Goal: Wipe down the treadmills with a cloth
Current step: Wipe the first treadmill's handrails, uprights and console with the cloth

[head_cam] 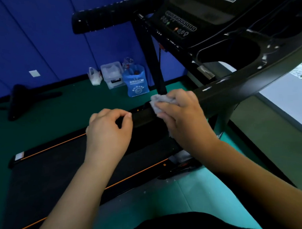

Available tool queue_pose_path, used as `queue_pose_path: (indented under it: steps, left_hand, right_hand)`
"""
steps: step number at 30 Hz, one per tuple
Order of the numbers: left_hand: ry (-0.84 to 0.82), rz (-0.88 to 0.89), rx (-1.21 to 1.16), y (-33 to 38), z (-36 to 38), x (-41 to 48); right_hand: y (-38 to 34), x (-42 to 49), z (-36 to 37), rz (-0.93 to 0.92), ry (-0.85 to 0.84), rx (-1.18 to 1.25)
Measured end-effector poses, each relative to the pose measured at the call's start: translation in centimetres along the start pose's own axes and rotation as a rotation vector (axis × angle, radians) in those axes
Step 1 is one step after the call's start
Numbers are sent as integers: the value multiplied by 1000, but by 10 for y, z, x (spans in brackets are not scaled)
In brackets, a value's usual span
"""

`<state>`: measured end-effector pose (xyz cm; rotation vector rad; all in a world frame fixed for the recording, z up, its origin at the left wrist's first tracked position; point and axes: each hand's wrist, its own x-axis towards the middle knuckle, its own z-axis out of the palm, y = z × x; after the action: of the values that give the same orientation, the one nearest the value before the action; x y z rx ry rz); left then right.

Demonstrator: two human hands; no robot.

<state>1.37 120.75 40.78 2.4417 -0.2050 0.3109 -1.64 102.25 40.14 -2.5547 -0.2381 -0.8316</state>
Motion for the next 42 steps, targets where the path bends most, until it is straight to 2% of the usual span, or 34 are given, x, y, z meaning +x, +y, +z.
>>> queue_pose_path:
  steps: [4,8,10,12,15,18,25,31,34,37,42]
  left_hand:
    - [29,-35,35,8,7,3]
    - [94,-60,74,13,11,4]
    - [121,-70,101,15,14,4]
    - [146,-69,119,16,16,4]
    - [154,-79,120,16,17,3]
    - [152,-66,117,16,16,2]
    - [114,-36,8,7,13,3]
    - [134,-34,7,7,15,3]
    - [134,-46,12,9,14,3]
    - [131,-62,15,13,13,3]
    - [137,-58,31,14,14,3]
  right_hand:
    - [51,8,-24,-7,-22,-71]
    - [126,11,-60,230,54,-173]
    - [133,14,-66,312,95,-189]
    - [110,19,-58,227,101,-150]
    - [61,12,-32,38,-2,-74]
    - [62,8,-30,31,-39,-65]
    - [132,13,-66,150,69,-178]
    - [164,11,-90,325,270,-93]
    - [194,27,-114,398,355,-178]
    - [222,39,-124,451,198,-320]
    - [200,33,-107,277,54,-329]
